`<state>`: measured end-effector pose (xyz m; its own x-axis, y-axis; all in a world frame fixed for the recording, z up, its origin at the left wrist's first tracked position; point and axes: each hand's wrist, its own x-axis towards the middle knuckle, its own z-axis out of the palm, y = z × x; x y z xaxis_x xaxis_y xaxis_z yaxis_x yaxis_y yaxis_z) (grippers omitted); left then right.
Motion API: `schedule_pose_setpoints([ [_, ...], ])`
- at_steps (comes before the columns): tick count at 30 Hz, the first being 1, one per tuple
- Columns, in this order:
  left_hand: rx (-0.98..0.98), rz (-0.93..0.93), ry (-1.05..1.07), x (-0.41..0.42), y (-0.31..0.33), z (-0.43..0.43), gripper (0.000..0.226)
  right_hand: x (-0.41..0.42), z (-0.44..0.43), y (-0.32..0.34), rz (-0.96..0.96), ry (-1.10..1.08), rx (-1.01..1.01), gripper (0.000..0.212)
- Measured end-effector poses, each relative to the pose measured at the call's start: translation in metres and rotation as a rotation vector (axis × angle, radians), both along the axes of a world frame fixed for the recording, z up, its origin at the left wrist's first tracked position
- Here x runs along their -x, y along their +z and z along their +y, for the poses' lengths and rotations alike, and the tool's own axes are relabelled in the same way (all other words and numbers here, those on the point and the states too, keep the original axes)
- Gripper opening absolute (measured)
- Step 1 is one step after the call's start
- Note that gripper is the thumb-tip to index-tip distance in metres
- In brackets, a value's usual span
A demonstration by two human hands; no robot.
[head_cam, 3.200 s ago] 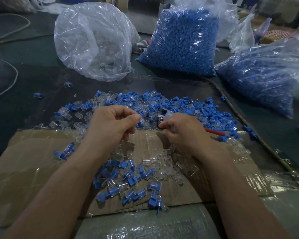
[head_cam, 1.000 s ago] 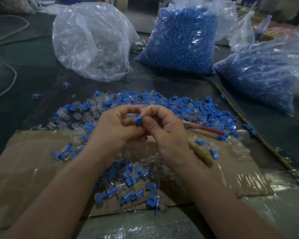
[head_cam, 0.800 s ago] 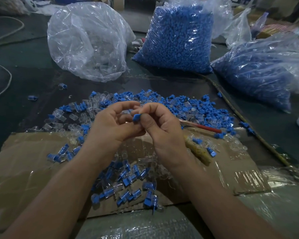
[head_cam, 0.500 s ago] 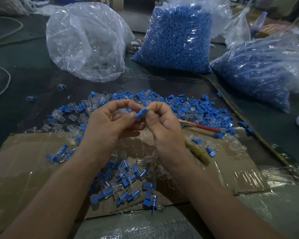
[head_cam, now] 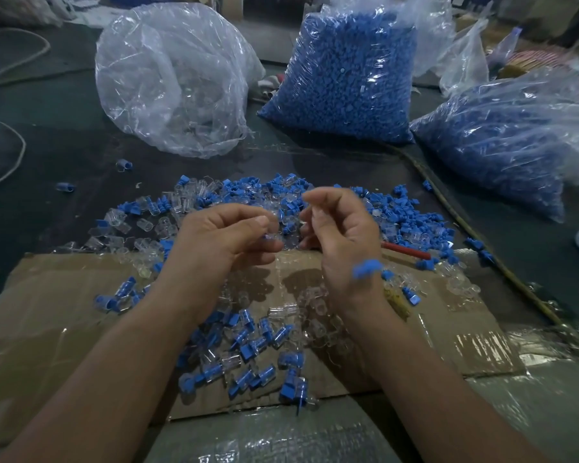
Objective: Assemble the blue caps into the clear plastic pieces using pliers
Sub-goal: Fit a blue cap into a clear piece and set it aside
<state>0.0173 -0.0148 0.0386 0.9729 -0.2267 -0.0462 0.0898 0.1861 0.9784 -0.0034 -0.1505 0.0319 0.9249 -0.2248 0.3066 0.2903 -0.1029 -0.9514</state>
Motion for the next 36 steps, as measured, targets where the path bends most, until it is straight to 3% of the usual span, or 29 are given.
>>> schedule_pose_setpoints([
  [7,-0.037,0.019,0.066,-0.002,-0.002,0.000,0.016,-0.006,-0.004,-0.005,0.252,-0.003,0.080,0.027],
  [13,-0.004,0.001,0.101,-0.002,0.000,0.000,0.027,-0.009,-0.011,-0.004,0.267,-0.019,0.126,0.027],
  [21,-0.048,0.007,0.150,-0.003,-0.001,0.004,0.011,-0.015,-0.022,-0.005,0.275,-0.108,0.124,0.024],
  [23,-0.053,0.010,0.177,-0.004,-0.001,0.004,0.007,-0.017,-0.022,-0.008,0.241,-0.141,0.266,0.023],
  [26,-0.047,0.010,0.219,-0.005,-0.001,0.005,0.005,-0.019,-0.016,-0.012,0.186,-0.108,0.671,0.019],
  [30,-0.043,0.005,0.233,-0.005,0.000,0.005,0.006,-0.024,-0.005,-0.017,0.125,0.189,1.128,0.047],
  [32,-0.041,-0.001,0.236,-0.006,0.000,0.006,0.005,-0.027,-0.001,-0.019,0.138,0.318,1.315,0.050],
  [34,-0.044,-0.005,0.236,-0.006,0.000,0.006,0.006,-0.028,-0.001,-0.020,0.177,0.323,1.370,0.043],
  [36,-0.051,-0.010,0.237,-0.006,-0.001,0.006,0.006,-0.027,-0.004,-0.016,0.175,0.211,1.263,0.029],
])
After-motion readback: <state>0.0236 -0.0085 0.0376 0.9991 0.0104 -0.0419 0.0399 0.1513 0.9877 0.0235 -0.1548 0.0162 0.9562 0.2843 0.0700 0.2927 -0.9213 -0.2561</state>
